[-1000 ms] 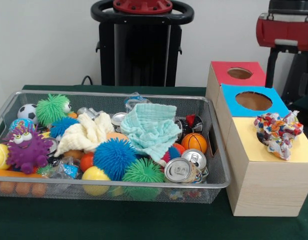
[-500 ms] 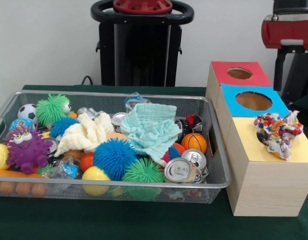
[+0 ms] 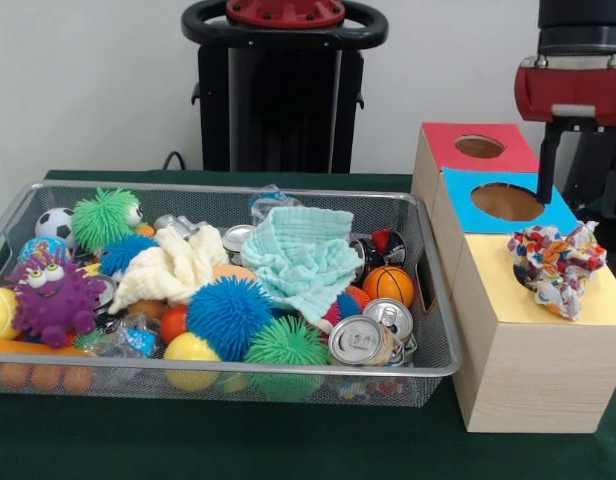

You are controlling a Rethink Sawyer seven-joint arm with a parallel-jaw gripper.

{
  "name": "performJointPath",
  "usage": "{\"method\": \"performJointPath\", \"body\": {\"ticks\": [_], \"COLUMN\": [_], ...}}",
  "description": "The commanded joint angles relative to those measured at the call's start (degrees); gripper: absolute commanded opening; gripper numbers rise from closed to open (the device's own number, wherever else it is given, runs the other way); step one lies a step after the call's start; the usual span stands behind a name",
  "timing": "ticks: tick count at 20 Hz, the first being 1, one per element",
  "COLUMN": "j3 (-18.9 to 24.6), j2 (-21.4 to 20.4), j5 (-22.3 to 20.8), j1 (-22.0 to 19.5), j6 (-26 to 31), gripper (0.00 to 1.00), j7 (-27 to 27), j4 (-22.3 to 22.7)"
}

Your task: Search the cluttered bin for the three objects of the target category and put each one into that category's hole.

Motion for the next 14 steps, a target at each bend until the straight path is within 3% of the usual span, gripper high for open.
{"method": "performJointPath", "body": {"ticks": [1,14], "j3": [1.7,2.5], "j2": [4.8,7.6], "j5": [0.5,0.5], "j1": [1.0,0.8], "j6": [1.3,-1.4], "gripper": [1.00,1.00], "j7": [13.1,12.1], "j4": [2.8,3.2]}}
